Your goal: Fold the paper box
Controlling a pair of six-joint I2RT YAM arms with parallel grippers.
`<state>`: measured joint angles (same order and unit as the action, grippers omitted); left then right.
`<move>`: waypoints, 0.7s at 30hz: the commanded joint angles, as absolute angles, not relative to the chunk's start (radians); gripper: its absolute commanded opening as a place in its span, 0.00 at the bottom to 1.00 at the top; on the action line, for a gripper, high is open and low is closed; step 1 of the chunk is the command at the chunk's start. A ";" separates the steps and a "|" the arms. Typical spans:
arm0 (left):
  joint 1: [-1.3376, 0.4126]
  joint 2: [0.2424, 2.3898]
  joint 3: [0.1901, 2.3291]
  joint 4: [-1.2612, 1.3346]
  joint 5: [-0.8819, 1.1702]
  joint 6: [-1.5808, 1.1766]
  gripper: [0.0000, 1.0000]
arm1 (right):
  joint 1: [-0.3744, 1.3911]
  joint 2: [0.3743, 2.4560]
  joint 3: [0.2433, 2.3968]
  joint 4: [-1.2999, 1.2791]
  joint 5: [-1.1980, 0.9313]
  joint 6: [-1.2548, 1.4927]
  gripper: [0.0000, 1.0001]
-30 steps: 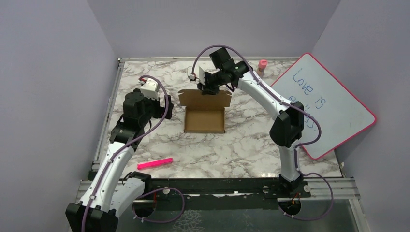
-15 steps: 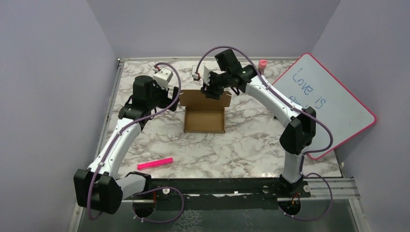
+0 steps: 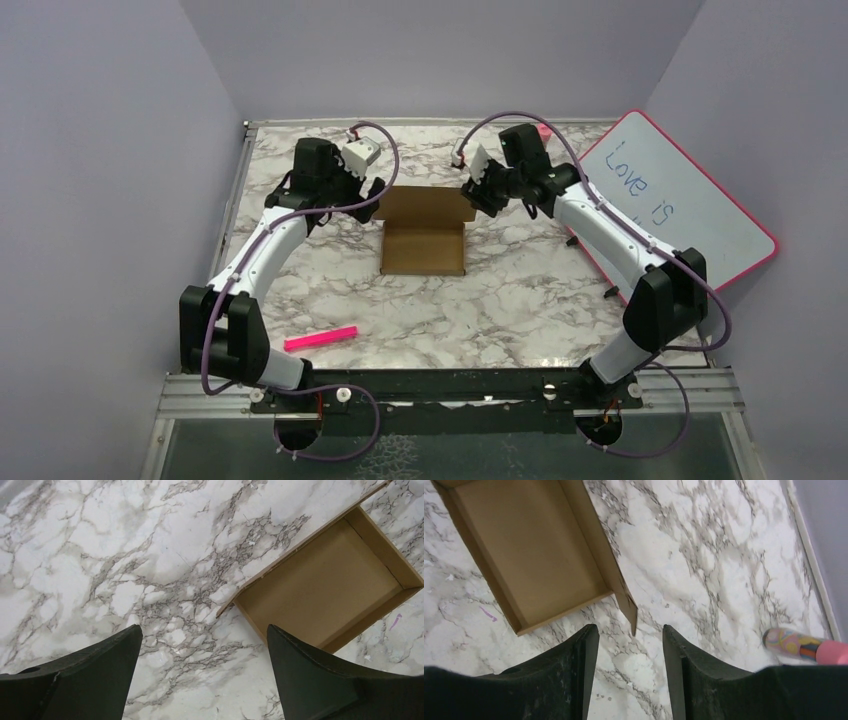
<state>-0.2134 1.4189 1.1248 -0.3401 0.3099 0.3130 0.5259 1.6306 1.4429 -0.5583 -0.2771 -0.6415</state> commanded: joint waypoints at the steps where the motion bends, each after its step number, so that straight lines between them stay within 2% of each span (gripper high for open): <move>1: -0.185 1.448 1.193 -0.320 0.441 0.457 0.93 | 0.494 1.560 1.370 -0.416 -0.293 -0.618 0.53; 5: -0.154 1.460 1.193 -0.328 0.575 0.559 0.87 | 0.473 1.557 1.321 -0.388 -0.343 -0.649 0.47; 11: -0.118 1.479 1.155 -0.329 0.711 0.689 0.83 | 0.455 1.569 1.306 -0.360 -0.402 -0.669 0.45; 17: -0.094 1.561 1.196 -0.337 0.884 0.761 0.75 | 0.439 1.619 1.320 -0.370 -0.406 -0.676 0.39; 21: -0.092 1.600 1.210 -0.337 0.904 0.769 0.70 | 0.439 1.631 1.324 -0.353 -0.435 -0.675 0.38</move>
